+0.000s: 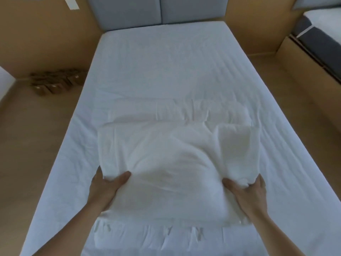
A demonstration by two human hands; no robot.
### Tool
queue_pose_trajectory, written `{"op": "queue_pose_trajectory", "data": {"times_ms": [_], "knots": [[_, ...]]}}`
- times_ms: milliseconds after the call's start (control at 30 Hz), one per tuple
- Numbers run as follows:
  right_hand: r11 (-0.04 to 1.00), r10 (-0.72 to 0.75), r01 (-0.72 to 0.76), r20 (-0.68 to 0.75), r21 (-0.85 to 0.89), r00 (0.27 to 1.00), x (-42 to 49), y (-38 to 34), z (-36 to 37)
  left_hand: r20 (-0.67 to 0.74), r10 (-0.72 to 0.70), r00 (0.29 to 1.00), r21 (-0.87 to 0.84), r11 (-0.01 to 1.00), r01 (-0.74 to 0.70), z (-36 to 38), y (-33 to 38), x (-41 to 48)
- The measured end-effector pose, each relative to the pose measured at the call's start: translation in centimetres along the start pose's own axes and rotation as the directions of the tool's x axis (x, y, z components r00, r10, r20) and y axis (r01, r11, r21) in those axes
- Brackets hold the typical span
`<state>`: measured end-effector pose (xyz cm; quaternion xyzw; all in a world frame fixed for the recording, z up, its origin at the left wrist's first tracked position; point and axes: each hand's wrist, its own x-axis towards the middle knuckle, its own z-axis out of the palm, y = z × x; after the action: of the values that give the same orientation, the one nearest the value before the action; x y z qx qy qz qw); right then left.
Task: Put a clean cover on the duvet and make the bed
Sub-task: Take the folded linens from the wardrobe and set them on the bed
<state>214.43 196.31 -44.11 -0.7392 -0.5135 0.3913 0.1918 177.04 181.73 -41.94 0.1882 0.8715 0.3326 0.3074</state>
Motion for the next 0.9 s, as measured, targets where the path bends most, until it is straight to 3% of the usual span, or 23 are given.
{"op": "queue_pose_trajectory", "data": {"times_ms": [167,500,567,667,767,900], "knots": [[0.999,-0.026,0.025,-0.027,-0.025,0.999,0.2,-2.9,-1.3,-0.022,0.0,1.0,-0.027,1.0,-0.001,-0.7,3.9,-0.4],[0.993,0.011,-0.023,-0.096,-0.117,0.995,-2.7,-4.8,-2.5,-0.098,0.101,0.99,0.144,0.986,-0.086,-3.3,5.0,-2.4],[0.99,0.019,-0.033,-0.105,-0.136,0.994,-3.5,-5.0,-2.6,-0.034,0.067,0.997,0.066,0.996,-0.064,-4.0,4.8,-2.5],[0.972,-0.032,-0.004,-0.148,-0.236,0.989,-4.6,-5.6,-2.9,0.206,-0.089,0.975,-0.251,0.958,0.14,-5.6,4.6,-2.3],[0.986,-0.064,0.045,-0.119,-0.159,0.991,-5.6,-6.6,-3.5,0.403,-0.135,0.905,-0.212,0.948,0.236,-7.1,4.3,-2.2],[0.996,-0.094,0.094,-0.006,0.0,0.996,-6.6,-8.2,-4.7,0.489,-0.123,0.864,-0.212,0.943,0.255,-8.4,5.4,-3.5]]}}
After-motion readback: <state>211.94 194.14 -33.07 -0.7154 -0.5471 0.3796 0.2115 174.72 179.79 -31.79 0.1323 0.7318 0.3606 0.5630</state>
